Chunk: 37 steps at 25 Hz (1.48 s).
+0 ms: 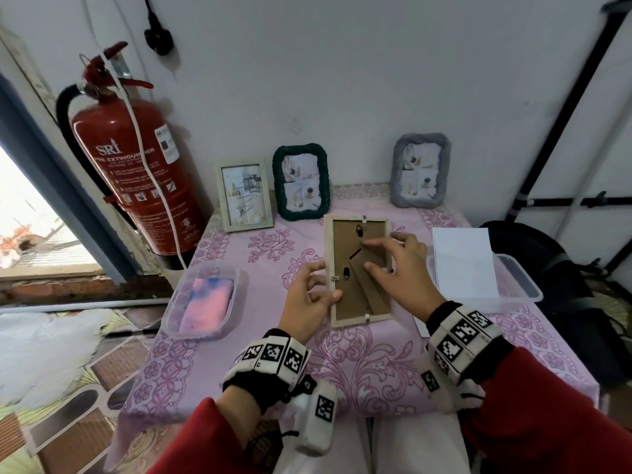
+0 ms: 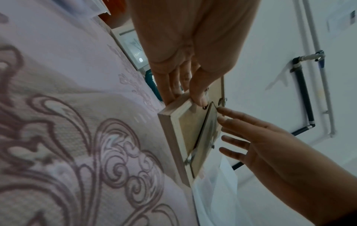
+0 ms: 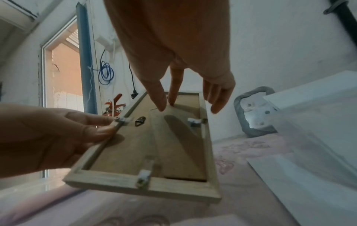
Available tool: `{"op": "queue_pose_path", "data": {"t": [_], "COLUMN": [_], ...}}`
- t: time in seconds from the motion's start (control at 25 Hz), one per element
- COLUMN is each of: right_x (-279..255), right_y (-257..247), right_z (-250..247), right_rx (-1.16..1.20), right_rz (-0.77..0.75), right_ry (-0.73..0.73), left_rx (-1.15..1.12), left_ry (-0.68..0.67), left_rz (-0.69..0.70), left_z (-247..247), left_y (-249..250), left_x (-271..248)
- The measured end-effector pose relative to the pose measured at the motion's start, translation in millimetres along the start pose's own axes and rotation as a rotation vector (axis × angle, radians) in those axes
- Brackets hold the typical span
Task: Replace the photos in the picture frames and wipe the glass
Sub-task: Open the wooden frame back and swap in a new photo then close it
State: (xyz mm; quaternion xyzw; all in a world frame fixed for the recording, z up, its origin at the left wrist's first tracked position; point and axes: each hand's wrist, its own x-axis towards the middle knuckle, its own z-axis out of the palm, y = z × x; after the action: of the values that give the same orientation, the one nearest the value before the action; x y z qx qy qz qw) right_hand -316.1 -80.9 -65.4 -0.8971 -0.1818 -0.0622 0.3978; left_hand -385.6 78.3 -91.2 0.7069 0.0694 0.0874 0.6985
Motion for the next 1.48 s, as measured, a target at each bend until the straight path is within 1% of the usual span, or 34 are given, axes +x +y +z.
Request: {"op": "queue_pose_path", "data": {"t": [0.08, 0.2, 0.32, 0.4, 0.56, 0.64, 0.72, 0.8, 0.84, 0.88, 1.0, 1.08, 1.16, 1.32, 1.4, 1.48], "right_x": [1, 0, 3, 7, 11, 10, 10, 9, 9, 10, 10, 8, 7, 6, 6, 5], "right_y": [-11, -27, -36, -37, -37, -37, -35, -34, -34, -33, -28, -23, -18, -11, -9, -7], "right_z": [-2, -3, -7, -12, -21, -22, -22, -23, -24, -25, -27, -25, -21, -15, -11, -6], "right_rx": [0.087, 0.281, 0.425, 0.505, 0.614, 0.651, 0.694, 0.713, 0.715, 0.722, 0.722, 0.717, 0.738, 0.791, 0.814, 0.795], "right_rz": [-0.05, -0.099, -0.096, -0.068, -0.01, -0.001, 0.005, 0.003, -0.001, -0.008, -0.029, -0.044, -0.041, -0.002, 0.025, 0.058], "right_ry": [0.038, 0.021, 0.069, 0.096, 0.145, 0.168, 0.195, 0.221, 0.216, 0.196, 0.101, 0.061, 0.048, 0.069, 0.059, 0.036], "left_rx": [-0.005, -0.013, 0.061, 0.118, 0.147, 0.141, 0.142, 0.178, 0.199, 0.219, 0.321, 0.344, 0.258, 0.026, -0.008, -0.005], "left_ry": [0.003, -0.006, -0.007, -0.023, -0.05, -0.055, -0.087, -0.129, -0.129, -0.108, 0.051, 0.113, 0.102, -0.029, -0.037, -0.016], "left_rz": [0.036, 0.072, 0.159, 0.211, 0.273, 0.287, 0.292, 0.303, 0.308, 0.309, 0.289, 0.256, 0.211, 0.137, 0.112, 0.106], "left_z": [2, 9, 15, 16, 20, 22, 24, 26, 26, 25, 16, 5, -5, -14, -16, -16], "left_y": [9, 20, 29, 34, 38, 36, 34, 30, 29, 27, 22, 18, 14, 11, 10, 8], "left_x": [1, 4, 4, 2, 0, 0, 0, 1, 2, 3, 12, 18, 21, 18, 18, 19]}}
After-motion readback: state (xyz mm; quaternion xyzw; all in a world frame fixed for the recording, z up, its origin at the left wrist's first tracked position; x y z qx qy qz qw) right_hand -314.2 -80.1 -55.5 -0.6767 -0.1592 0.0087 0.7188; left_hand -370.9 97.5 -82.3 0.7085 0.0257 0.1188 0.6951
